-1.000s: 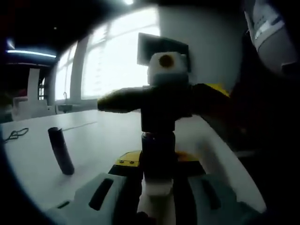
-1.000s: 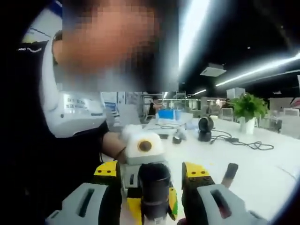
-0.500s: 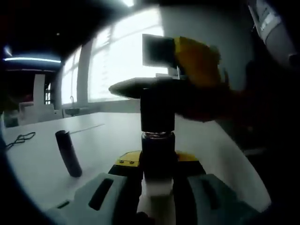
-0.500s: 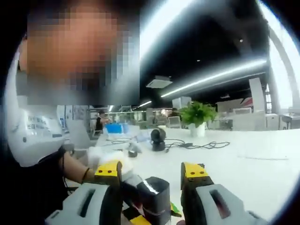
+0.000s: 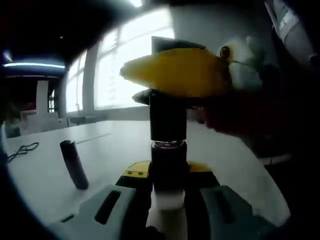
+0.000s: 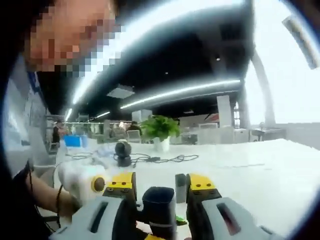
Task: Pick up cosmetic bottle twist off cap place on table pick up cap screw tight cap place on table
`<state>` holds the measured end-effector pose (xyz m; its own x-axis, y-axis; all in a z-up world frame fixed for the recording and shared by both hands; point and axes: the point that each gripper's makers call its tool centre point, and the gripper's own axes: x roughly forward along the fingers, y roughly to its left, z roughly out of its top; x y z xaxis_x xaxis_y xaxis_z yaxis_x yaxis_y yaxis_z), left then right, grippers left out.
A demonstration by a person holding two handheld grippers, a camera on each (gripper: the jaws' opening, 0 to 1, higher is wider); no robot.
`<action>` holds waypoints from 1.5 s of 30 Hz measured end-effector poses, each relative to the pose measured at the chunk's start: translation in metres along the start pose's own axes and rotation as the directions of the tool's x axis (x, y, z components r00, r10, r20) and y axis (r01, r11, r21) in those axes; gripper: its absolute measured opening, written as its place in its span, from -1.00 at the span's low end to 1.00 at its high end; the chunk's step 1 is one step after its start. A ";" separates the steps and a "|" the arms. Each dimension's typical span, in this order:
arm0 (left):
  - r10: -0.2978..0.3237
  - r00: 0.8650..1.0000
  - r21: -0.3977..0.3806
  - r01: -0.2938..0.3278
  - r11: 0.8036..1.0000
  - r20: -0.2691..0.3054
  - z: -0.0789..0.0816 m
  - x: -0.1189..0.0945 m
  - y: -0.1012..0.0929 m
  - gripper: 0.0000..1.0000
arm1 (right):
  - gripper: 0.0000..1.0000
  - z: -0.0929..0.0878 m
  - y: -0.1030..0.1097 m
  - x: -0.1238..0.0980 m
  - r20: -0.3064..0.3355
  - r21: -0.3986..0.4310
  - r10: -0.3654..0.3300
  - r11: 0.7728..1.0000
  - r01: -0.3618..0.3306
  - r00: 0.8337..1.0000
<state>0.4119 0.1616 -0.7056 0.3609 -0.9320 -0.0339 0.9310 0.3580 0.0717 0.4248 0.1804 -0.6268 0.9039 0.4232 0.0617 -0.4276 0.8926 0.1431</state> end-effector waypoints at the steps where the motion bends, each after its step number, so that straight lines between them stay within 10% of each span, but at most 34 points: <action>1: 0.002 1.000 0.001 -0.002 1.000 -0.001 0.000 0.000 0.000 -0.71 | -0.35 -0.002 -0.001 -0.001 -0.006 -0.034 -0.024 0.999 0.024 1.000; 6: 0.012 1.000 -0.009 -0.012 1.000 -0.003 -0.001 0.001 0.003 -0.71 | -0.34 -0.010 0.001 -0.004 -0.021 -0.224 -0.122 0.968 0.115 0.992; 27: 0.025 1.000 0.007 -0.025 1.000 -0.001 -0.001 -0.001 0.003 -0.72 | -0.66 -0.021 -0.006 -0.001 -0.061 -0.213 -0.195 0.961 0.178 0.979; 45: -0.005 1.000 -0.037 0.004 0.999 -0.014 -0.002 -0.008 0.001 -0.72 | -0.66 -0.023 0.010 0.007 -0.119 -0.189 0.089 0.976 -0.111 0.989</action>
<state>0.4103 0.1691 -0.7070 0.3571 -0.9328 -0.0486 0.9339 0.3557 0.0346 0.4262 0.1959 -0.6481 0.8550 0.5167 -0.0442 -0.5185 0.8533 -0.0543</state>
